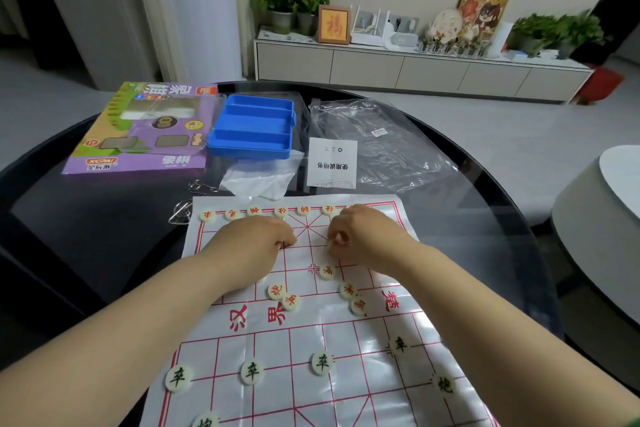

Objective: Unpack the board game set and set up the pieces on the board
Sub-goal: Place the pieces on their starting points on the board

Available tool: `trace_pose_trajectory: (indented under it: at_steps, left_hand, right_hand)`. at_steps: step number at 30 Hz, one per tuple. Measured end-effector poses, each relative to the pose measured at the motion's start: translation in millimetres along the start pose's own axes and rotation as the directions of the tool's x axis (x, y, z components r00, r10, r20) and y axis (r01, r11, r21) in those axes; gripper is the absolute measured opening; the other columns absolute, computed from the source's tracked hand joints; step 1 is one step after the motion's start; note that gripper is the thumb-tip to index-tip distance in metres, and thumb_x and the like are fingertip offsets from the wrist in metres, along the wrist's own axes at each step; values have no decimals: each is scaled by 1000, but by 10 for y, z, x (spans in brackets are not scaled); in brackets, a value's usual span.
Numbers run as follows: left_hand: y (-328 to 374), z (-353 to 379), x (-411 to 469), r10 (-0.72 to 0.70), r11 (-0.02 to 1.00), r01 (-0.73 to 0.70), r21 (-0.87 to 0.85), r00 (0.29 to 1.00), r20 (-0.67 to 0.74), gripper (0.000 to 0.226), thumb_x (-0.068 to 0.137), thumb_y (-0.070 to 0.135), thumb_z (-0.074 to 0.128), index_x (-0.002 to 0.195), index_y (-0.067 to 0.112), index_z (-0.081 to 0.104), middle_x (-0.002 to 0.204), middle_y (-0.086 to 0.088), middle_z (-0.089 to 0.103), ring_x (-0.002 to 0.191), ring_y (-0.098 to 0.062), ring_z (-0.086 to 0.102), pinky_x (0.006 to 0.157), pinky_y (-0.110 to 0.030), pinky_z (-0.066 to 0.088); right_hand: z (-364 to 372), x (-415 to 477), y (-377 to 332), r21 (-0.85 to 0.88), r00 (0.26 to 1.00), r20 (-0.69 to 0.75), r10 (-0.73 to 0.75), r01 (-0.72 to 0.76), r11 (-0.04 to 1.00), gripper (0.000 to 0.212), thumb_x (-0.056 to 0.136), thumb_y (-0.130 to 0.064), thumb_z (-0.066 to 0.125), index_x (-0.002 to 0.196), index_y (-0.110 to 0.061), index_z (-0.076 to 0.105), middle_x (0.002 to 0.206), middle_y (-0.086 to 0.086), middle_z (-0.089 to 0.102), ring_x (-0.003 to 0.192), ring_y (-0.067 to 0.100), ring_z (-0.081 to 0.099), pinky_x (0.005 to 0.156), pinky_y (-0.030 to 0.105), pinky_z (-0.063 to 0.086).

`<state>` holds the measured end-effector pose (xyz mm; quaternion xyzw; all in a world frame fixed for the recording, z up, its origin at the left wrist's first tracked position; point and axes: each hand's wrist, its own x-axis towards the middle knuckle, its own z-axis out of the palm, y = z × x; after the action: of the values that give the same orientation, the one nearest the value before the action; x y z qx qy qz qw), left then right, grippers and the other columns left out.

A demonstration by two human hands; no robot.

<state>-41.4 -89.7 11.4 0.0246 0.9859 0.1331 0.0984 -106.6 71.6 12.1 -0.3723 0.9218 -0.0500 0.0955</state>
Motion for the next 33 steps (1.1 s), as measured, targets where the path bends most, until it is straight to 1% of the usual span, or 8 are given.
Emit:
trace_pose_trajectory:
  at_steps: [4, 9, 11, 15, 19, 22, 29, 33]
  left_hand:
    - [23, -2, -19, -17, 1000, 17, -10, 1000, 2, 37, 97, 19, 36, 130, 30, 47, 140, 10, 43, 127, -11, 39, 103, -24, 33]
    - [62, 6, -22, -68, 995, 68, -72, 998, -8, 34, 95, 31, 42, 127, 28, 49, 136, 9, 45, 119, -11, 44, 97, -24, 38]
    - [113, 29, -18, -48, 998, 48, -41, 999, -9, 39, 93, 36, 43, 132, 28, 44, 139, 9, 41, 123, -10, 40, 98, -25, 36]
    - [192, 87, 3, -28, 999, 27, 45, 999, 16, 55, 91, 46, 42, 141, 27, 27, 150, 8, 23, 136, -13, 23, 109, -30, 24]
    - [205, 93, 22, -35, 997, 31, 77, 999, 40, 59, 91, 47, 42, 143, 26, 23, 152, 7, 20, 138, -13, 20, 110, -31, 23]
    - [219, 83, 20, -44, 996, 39, 78, 997, 62, 59, 92, 46, 42, 143, 27, 21, 152, 8, 17, 138, -13, 19, 108, -33, 26]
    - [224, 82, 33, -46, 997, 40, 64, 995, 89, 59, 92, 44, 43, 144, 26, 20, 153, 8, 15, 139, -13, 18, 109, -33, 26]
    - [218, 78, 61, -48, 998, 43, 54, 994, 103, 60, 92, 44, 43, 144, 27, 19, 153, 8, 13, 139, -13, 16, 110, -33, 24]
  right_hand:
    - [33, -84, 158, 8, 993, -64, 99, -99, 995, 30, 88, -31, 54, 112, -14, 57, 108, 4, 58, 106, 21, 48, 72, 25, 32]
    - [2, -206, 244, 230, 995, -42, 92, -80, 970, 36, 87, -27, 57, 122, -20, 54, 99, -5, 49, 93, 11, 39, 80, 24, 36]
    - [45, -195, 257, 244, 996, -27, 82, -73, 967, 33, 87, -24, 57, 120, -19, 57, 101, -4, 47, 94, 11, 39, 85, 24, 37]
    - [120, -141, 295, 248, 992, -85, 90, -66, 967, 28, 85, -25, 60, 112, -17, 62, 94, -5, 45, 92, 12, 39, 82, 24, 38]
    - [146, -139, 433, 243, 978, -161, 133, -91, 966, 24, 85, -23, 61, 106, -13, 65, 93, -1, 50, 91, 10, 37, 75, 20, 32]
    - [127, -160, 607, 268, 944, -234, 231, -166, 949, 20, 85, -20, 60, 101, -11, 68, 90, 1, 53, 91, 15, 42, 71, 20, 29]
    - [116, -94, 928, 401, 873, -240, 424, -309, 863, 25, 86, -28, 60, 102, -11, 67, 84, 3, 52, 82, 16, 44, 61, 24, 31]
    - [124, -35, 937, 445, 872, -238, 428, -293, 846, 25, 87, -28, 59, 105, -11, 66, 80, 1, 49, 76, 15, 44, 56, 13, 30]
